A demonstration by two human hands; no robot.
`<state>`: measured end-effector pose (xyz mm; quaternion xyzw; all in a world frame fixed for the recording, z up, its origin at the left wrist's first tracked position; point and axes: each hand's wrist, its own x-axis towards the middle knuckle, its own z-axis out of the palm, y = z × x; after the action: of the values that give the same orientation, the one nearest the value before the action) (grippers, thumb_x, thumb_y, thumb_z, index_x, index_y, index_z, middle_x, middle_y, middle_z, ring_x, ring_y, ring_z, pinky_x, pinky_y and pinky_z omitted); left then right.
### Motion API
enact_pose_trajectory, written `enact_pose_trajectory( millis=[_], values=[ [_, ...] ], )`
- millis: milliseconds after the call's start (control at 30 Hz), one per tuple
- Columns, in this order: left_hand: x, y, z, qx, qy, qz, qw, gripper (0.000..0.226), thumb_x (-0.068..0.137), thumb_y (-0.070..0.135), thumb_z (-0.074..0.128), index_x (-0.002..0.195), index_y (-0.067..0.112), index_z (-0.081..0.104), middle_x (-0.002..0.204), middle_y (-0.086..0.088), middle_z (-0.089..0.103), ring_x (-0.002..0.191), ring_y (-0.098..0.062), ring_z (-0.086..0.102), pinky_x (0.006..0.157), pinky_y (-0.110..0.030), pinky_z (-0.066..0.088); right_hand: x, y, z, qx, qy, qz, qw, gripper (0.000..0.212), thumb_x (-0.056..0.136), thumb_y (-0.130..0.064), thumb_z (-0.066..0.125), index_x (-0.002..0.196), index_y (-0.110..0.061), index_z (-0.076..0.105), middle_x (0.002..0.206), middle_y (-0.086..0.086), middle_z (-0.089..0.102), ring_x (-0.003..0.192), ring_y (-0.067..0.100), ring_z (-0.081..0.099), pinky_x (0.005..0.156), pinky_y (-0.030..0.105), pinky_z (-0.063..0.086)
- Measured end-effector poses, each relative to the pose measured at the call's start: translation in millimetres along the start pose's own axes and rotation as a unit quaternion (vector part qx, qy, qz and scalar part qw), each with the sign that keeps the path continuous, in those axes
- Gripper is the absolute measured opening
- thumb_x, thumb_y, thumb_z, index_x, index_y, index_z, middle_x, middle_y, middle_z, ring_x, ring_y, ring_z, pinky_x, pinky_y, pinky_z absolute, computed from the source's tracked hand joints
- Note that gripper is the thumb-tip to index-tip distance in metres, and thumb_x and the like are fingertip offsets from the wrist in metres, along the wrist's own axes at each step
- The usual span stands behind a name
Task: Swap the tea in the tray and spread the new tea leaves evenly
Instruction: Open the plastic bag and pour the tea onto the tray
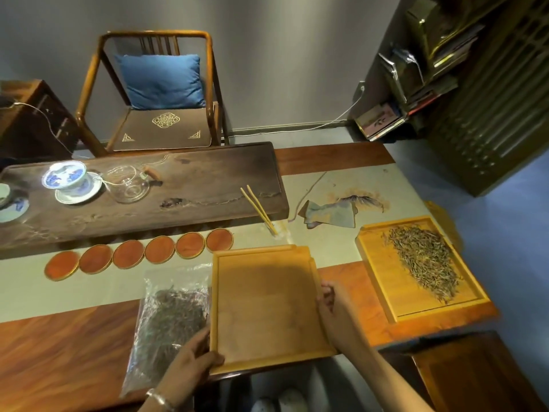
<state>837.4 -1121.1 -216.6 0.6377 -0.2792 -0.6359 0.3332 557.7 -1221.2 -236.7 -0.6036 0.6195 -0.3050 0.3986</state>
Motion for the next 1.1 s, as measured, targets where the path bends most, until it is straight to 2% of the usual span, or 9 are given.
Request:
enact_pose_trajectory(
  millis=[67,200,267,367,500,633,767,933,1100],
  values=[
    [-2,-5,4,0.025,0.025,0.010,0.999,0.072,0.063,-0.002,0.070,0.132,0.009,0.049,0.109,-0.006,0.068,0.089,-0.014,0.064,0.071,-0.019,0.049,-3,7,2,-0.001,-0.001,0.003,1.000,0.029,0.094,-0.008,0.053,0.099,-0.037,0.051,0.098,-0.006,0.059,0.092,0.010,0.057,0.079,0.026,0.048],
    [-5,-10,13,0.066,0.062,0.019,0.996,0.071,0.076,-0.016,0.064,0.132,0.023,0.045,0.104,-0.004,0.065,0.077,-0.014,0.061,0.062,-0.013,0.051,-6,18,4,-0.025,-0.002,0.000,1.000,0.024,0.094,-0.007,0.051,0.105,-0.028,0.053,0.098,-0.016,0.056,0.095,0.007,0.055,0.081,0.025,0.047],
    [-4,-13,16,0.067,0.070,0.018,0.995,0.073,0.075,-0.020,0.063,0.133,0.019,0.045,0.101,-0.011,0.064,0.075,-0.017,0.059,0.060,-0.015,0.052,-5,23,4,-0.031,-0.007,0.002,0.999,0.023,0.094,-0.007,0.051,0.105,-0.028,0.053,0.098,-0.014,0.057,0.095,0.007,0.055,0.081,0.024,0.046],
    [-3,-16,20,0.057,0.071,0.010,0.996,0.074,0.074,-0.022,0.062,0.135,0.015,0.044,0.099,-0.017,0.060,0.073,-0.020,0.057,0.060,-0.019,0.052,-3,30,6,-0.042,-0.014,0.004,0.999,0.022,0.095,-0.011,0.051,0.103,-0.031,0.052,0.098,-0.011,0.058,0.094,0.006,0.056,0.076,0.014,0.043],
    [-1,-20,25,0.051,0.074,0.002,0.996,0.072,0.073,-0.027,0.058,0.134,0.008,0.044,0.083,-0.010,0.060,0.057,-0.006,0.060,0.052,-0.014,0.050,3,39,10,-0.060,-0.017,0.017,0.998,0.016,0.095,-0.015,0.051,0.105,-0.028,0.053,0.098,-0.007,0.060,0.092,0.006,0.056,0.075,0.014,0.043],
    [3,-23,26,0.056,0.083,0.000,0.995,0.075,0.072,-0.027,0.059,0.136,0.008,0.043,0.082,-0.010,0.061,0.064,-0.014,0.057,0.052,-0.013,0.050,6,45,16,-0.071,0.001,0.014,0.997,0.013,0.095,-0.017,0.053,0.102,-0.028,0.051,0.095,-0.008,0.058,0.089,0.007,0.057,0.073,0.013,0.042],
    [10,-25,23,0.073,0.097,0.004,0.993,0.077,0.071,-0.024,0.062,0.137,0.012,0.043,0.092,-0.016,0.063,0.066,-0.016,0.061,0.054,-0.015,0.052,10,47,21,-0.073,0.003,0.016,0.997,0.015,0.094,-0.017,0.052,0.104,-0.028,0.048,0.099,-0.008,0.054,0.090,0.002,0.052,0.074,0.011,0.039],
    [18,-27,24,0.117,0.114,0.009,0.987,0.078,0.068,-0.019,0.067,0.136,0.014,0.045,0.087,-0.009,0.060,0.063,-0.013,0.063,0.052,-0.015,0.052,18,46,24,-0.082,0.000,0.019,0.996,0.018,0.092,-0.013,0.053,0.107,-0.024,0.050,0.101,-0.004,0.054,0.092,0.008,0.053,0.078,0.019,0.041],
    [21,-25,28,0.173,0.136,0.018,0.975,0.078,0.067,-0.008,0.071,0.137,0.018,0.045,0.087,-0.004,0.064,0.072,-0.012,0.066,0.056,-0.010,0.048,23,48,27,-0.086,-0.007,0.018,0.996,0.020,0.091,-0.013,0.054,0.108,-0.023,0.050,0.102,-0.005,0.055,0.093,0.008,0.054,0.074,0.013,0.041]
  ],
)
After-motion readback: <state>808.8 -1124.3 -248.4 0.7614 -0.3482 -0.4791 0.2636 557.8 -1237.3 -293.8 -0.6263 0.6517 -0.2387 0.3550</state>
